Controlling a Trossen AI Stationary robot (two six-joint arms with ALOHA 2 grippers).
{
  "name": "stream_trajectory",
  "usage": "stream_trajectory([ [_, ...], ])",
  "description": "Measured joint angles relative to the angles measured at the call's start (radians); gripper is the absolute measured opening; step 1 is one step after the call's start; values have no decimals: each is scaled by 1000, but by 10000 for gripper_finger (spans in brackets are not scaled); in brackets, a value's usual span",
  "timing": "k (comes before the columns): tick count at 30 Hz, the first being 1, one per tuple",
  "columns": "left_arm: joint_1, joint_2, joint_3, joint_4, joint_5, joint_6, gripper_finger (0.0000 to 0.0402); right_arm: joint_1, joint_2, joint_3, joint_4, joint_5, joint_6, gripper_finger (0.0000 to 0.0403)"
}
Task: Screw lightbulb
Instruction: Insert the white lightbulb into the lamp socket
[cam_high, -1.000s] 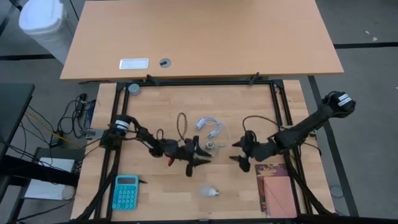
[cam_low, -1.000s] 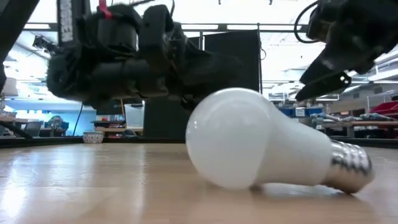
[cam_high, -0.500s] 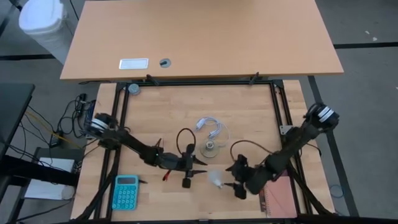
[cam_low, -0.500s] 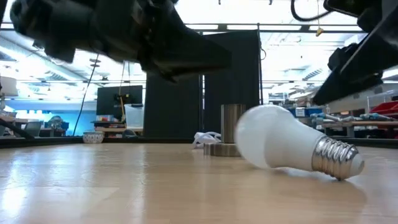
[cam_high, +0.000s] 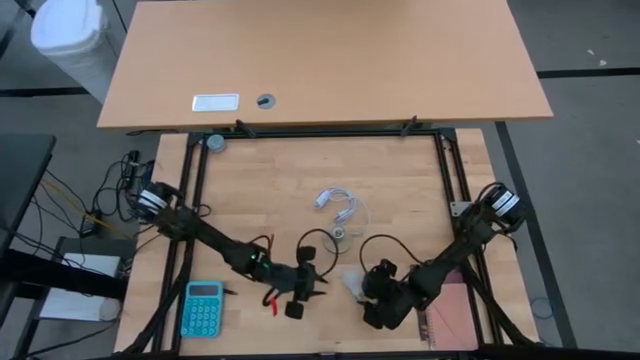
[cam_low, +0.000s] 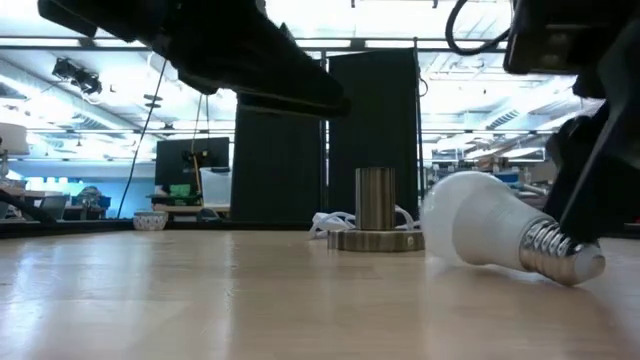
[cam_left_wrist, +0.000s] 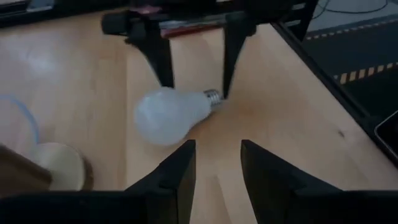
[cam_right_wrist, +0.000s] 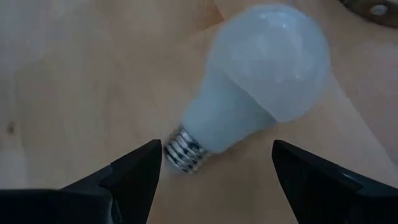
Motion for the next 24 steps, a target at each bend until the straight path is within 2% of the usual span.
stream_trajectory([
  [6, -4, 0, -1, -34, -5, -53, 131, -18, 0, 1, -2, 47, -34, 307],
  [13, -4, 45, -1, -35, -31, -85, 142, -67, 0, 0, -16, 43, -193, 307],
  [16, -4, 72, -1, -10, -62, -76, 163, -91, -1, 0, -8, 29, -258, 307],
  [20, -2, 100, 0, -5, -153, -68, 204, -115, -1, 0, 10, 12, -345, 307],
  [24, 7, 124, 0, 34, -168, -69, 251, -133, -2, 0, 20, -6, -389, 307],
])
